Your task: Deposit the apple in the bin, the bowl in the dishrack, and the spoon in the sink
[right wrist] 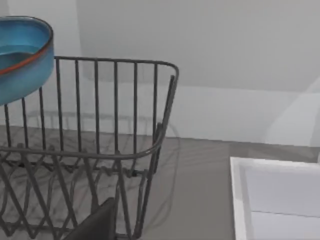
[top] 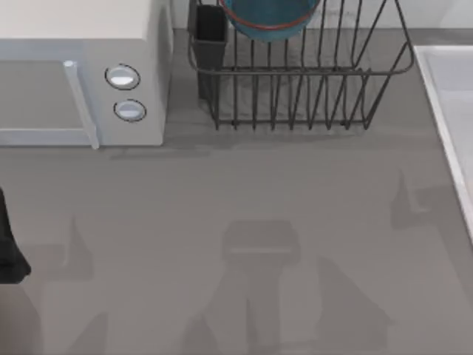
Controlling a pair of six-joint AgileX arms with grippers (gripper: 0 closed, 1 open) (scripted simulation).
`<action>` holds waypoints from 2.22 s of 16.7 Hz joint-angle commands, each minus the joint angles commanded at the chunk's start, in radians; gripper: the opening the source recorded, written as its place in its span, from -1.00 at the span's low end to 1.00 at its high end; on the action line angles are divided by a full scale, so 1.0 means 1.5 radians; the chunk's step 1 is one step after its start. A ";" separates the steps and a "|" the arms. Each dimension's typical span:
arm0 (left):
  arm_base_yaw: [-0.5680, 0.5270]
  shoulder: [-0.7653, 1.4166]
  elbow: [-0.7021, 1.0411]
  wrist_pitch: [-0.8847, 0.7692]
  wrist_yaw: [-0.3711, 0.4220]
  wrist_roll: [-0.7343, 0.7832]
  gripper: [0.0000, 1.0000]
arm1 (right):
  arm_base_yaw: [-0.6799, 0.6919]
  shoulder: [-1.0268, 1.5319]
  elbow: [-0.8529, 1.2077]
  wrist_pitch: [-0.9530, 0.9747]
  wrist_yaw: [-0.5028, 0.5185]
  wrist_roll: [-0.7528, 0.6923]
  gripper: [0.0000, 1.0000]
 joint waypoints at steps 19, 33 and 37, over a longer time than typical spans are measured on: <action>0.000 0.000 0.000 0.000 0.000 0.000 1.00 | -0.152 -0.413 -0.166 -0.226 -0.061 -0.053 1.00; 0.000 0.000 0.000 0.000 0.000 0.000 1.00 | -0.358 0.309 0.275 -0.756 -0.058 -0.690 1.00; 0.000 0.000 0.000 0.000 0.000 0.000 1.00 | -0.398 0.447 0.367 -0.857 -0.061 -0.816 1.00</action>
